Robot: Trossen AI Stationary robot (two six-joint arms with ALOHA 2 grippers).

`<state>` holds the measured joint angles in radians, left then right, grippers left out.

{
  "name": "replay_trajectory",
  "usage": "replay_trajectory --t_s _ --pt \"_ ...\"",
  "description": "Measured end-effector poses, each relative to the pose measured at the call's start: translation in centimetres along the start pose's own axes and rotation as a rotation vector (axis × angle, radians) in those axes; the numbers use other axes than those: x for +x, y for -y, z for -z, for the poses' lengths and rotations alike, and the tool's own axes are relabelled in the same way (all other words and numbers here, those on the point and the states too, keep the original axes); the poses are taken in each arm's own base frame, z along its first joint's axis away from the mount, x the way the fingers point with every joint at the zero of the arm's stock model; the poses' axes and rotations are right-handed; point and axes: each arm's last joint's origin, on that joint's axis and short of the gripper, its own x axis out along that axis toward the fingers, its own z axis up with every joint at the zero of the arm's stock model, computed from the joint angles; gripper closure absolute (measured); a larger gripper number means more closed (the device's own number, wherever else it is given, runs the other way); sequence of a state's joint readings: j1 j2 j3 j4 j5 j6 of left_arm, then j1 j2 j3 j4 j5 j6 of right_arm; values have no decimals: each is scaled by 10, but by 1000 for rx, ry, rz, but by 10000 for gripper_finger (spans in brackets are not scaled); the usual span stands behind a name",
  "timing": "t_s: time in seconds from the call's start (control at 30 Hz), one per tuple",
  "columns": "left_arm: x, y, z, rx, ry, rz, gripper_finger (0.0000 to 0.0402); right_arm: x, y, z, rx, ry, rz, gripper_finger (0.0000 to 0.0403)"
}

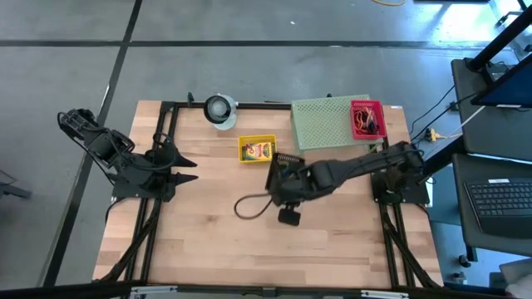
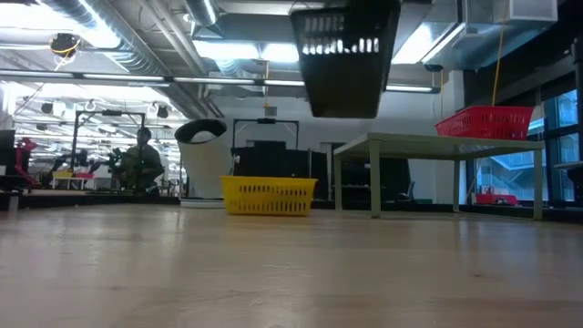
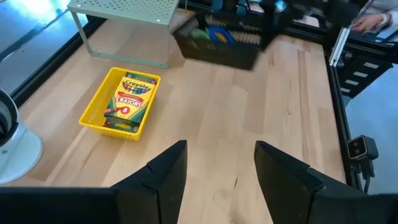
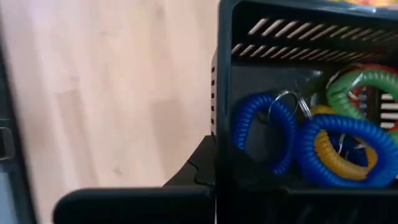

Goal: Pick & Place Office Desk Supplies
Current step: Put the black bin filled with spring keychain on the shelf

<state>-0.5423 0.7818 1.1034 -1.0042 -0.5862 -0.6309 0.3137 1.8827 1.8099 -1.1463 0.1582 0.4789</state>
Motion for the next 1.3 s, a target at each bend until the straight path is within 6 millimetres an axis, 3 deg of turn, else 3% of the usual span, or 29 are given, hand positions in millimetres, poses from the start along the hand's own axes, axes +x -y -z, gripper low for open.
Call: replay_trajectory --t_s 0.27,0.57,0.9,1.13,1.3 --pt "0 0 0 12 5 -4 219 -19 57 -2 -25 -88 120 403" --pt "-1 -1 0 110 6 -3 219 -47 124 -7 -2 -58 164 403" --pt "-6 -6 -1 81 43 -30 219 -73 188 8 -7 -139 157 403" --pt "-6 -8 -2 77 87 -98 219 -87 220 24 16 -131 106 403" --pt "-6 -8 -3 46 101 -116 219 -89 223 49 0 -98 141 403"
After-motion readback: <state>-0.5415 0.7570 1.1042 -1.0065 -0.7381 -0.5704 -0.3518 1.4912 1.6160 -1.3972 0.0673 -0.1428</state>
